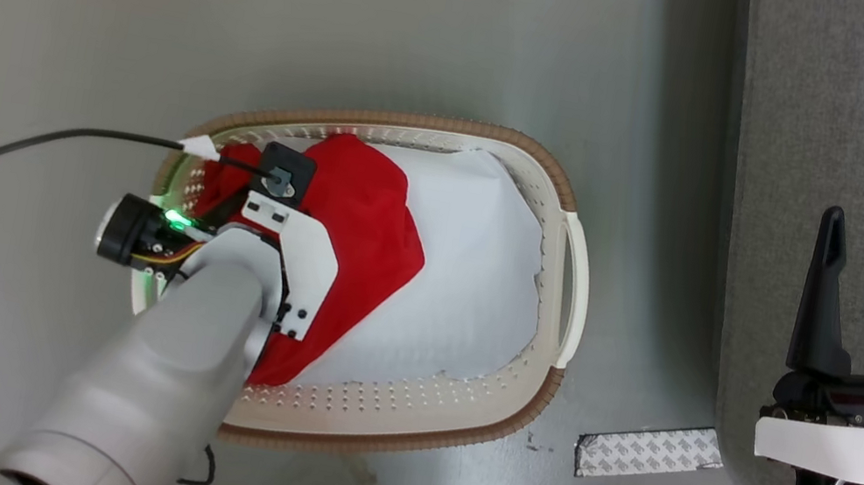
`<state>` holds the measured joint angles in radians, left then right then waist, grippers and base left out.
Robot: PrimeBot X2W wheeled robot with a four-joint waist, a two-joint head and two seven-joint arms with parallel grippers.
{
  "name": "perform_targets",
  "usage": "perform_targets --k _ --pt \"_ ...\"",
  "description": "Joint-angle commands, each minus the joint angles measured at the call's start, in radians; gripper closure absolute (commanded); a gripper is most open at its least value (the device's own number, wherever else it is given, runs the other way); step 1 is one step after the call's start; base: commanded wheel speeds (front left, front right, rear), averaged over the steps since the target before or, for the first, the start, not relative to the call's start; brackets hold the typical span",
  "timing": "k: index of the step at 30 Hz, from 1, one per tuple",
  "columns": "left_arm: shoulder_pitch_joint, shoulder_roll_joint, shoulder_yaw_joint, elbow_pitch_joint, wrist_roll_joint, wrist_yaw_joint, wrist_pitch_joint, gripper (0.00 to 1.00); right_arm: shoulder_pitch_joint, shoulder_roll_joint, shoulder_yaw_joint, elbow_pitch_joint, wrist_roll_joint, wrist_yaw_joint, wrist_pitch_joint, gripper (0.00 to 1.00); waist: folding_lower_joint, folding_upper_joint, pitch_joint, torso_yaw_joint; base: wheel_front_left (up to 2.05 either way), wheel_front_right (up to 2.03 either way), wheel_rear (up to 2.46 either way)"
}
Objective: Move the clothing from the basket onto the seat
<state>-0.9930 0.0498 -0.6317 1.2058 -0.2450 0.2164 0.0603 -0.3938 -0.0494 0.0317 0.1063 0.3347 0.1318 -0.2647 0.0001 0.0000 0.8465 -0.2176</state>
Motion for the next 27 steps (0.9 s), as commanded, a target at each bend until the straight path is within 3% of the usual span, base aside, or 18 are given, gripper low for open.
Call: perform_targets --k 1,9,10,11,13,14,15,27 --pt "-0.014 0.011 -0.004 0.011 0.012 0.002 -0.004 0.0 -0.017 -0.002 0.006 -0.005 0.008 -0.002 0.001 0.0 -0.0001 0.0 0.007 -0.005 0.0 0.0 0.0" --pt "-0.032 0.02 -0.015 0.044 0.003 -0.016 -0.009 0.0 -0.017 -0.002 0.039 -0.008 0.044 -0.002 0.001 0.0 -0.0001 0.0 0.03 -0.021 0.0 0.0 0.0" --pt "-0.034 0.02 -0.016 0.046 0.0 -0.017 -0.012 0.11 -0.018 -0.002 0.044 -0.011 0.05 -0.002 0.001 0.0 -0.0001 0.0 0.034 -0.022 0.0 0.0 0.0" --pt "-0.035 0.02 -0.019 0.049 0.001 -0.022 -0.012 0.3 -0.018 -0.002 0.048 -0.014 0.054 -0.002 0.001 0.0 -0.0001 0.0 0.037 -0.023 0.0 0.0 0.0" --pt "-0.035 0.019 -0.023 0.053 0.0 -0.026 -0.015 0.69 -0.018 -0.002 0.053 -0.018 0.06 -0.002 0.001 0.0 -0.0001 0.0 0.045 -0.023 0.0 0.0 0.0" --pt "-0.035 0.019 -0.025 0.055 -0.002 -0.03 -0.017 0.95 -0.019 -0.002 0.056 -0.019 0.06 -0.002 0.001 0.0 -0.0001 0.0 0.048 -0.023 0.0 0.0 0.0" --pt "-0.036 0.017 -0.028 0.056 -0.004 -0.037 -0.019 1.0 -0.02 -0.002 0.058 -0.019 0.061 -0.002 0.001 0.0 -0.0001 0.0 0.051 -0.022 0.0 0.0 0.0" --pt "-0.034 0.007 -0.045 0.051 -0.024 -0.053 -0.084 1.0 -0.027 -0.002 0.061 0.003 0.063 -0.002 0.001 0.0 -0.0001 0.0 0.029 -0.013 0.0 0.0 0.0"
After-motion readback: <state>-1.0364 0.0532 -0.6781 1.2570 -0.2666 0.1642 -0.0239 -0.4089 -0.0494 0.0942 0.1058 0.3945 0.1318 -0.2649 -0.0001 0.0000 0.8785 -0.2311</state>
